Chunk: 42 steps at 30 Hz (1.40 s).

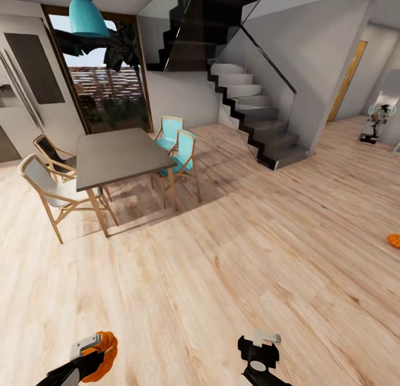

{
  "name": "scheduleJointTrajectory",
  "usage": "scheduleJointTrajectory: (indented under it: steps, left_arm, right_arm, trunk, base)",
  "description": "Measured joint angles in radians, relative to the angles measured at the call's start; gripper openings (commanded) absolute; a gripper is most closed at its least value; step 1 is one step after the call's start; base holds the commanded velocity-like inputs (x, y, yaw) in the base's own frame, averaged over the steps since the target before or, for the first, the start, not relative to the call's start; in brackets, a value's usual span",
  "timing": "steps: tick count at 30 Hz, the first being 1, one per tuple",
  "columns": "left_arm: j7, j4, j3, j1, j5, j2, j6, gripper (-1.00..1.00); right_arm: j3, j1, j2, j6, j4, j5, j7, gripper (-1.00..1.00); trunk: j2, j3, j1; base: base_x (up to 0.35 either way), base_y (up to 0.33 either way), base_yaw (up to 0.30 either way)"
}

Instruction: Place each of the two pumpkins and all three candles from the living room inside a cabinet in the living room (use any cabinet), then make sure every cabinet is closed, and position the cauldron so it is next to a table in the living room.

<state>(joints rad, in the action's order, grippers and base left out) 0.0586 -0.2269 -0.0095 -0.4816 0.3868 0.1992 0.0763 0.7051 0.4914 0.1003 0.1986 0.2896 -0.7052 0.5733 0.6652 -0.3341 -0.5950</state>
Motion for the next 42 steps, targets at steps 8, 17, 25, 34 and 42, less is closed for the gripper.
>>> scheduleJointTrajectory:
  steps: [8, 17, 25, 34, 42]
  left_arm:
    - [0.0, 0.0, -0.001, 0.0, 0.0, 0.0, 0.0, -1.0]
    - [0.0, 0.0, 0.0, 0.0, 0.0, 0.0, 0.0, -1.0]
    - [0.0, 0.0, 0.0, 0.0, 0.0, 0.0, -0.018, -1.0]
    - [0.0, 0.0, 0.0, 0.001, 0.0, 0.0, -0.024, -1.0]
    - [0.0, 0.006, -0.001, 0.0, 0.0, 0.0, -0.024, -1.0]
  right_arm:
    - [0.0, 0.0, 0.0, 0.0, 0.0, -0.001, -0.001, 1.0]
    - [-0.001, 0.0, -0.001, 0.0, 0.001, -0.002, -0.002, 1.0]
    - [-0.001, 0.0, -0.001, 0.001, 0.001, -0.002, -0.003, 1.0]
    - [-0.001, 0.0, -0.001, 0.002, 0.001, -0.002, -0.003, 1.0]
    - [-0.002, 0.0, 0.0, 0.003, 0.001, -0.002, -0.005, 1.0]
  trunk:
    - [0.0, 0.0, 0.0]
    - [0.0, 0.0, 0.0]
    - [0.0, 0.0, 0.0]
    - [0.0, 0.0, 0.0]
    - [0.0, 0.0, 0.0]
  base:
    - [0.332, 0.0, -0.092]
    - [0.332, 0.0, -0.261]
    - [0.241, 0.0, -0.28]
    - [0.153, 0.0, -0.28]
    - [0.282, 0.0, -0.28]
